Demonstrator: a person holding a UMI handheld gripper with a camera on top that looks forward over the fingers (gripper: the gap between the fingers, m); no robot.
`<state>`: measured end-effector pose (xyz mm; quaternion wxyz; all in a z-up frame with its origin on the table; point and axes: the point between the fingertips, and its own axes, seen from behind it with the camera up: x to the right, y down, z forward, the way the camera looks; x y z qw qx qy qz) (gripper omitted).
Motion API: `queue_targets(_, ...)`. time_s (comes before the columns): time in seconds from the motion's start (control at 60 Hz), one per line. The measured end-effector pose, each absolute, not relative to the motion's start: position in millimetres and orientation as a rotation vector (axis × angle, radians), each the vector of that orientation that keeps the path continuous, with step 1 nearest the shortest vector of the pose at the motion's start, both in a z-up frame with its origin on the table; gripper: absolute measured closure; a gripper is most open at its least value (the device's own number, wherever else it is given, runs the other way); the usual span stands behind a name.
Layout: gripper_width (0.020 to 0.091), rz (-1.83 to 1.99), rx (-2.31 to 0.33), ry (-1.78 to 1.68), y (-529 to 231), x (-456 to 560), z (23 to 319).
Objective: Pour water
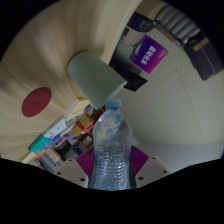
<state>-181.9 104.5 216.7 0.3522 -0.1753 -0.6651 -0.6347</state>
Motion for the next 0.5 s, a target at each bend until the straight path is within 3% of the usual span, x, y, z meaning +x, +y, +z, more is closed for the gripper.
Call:
queue_targets(0.1, 0.0628, -1.515, -0.6, -1.573, 105, -180, 232)
queue_targets(0.233, 0.063, -0.966, -1.09, -1.083, 101, -162, 245)
queue_targets(0.383, 0.0629, -0.307, -1.41, -0.534, 89, -162, 184)
queue_targets(0.417, 0.063, -0.177, -1.439, -0.457, 94, -149, 189)
queue_targets(0.5, 0.0629, 0.044, -1.51, -0.285, 95, -153, 156)
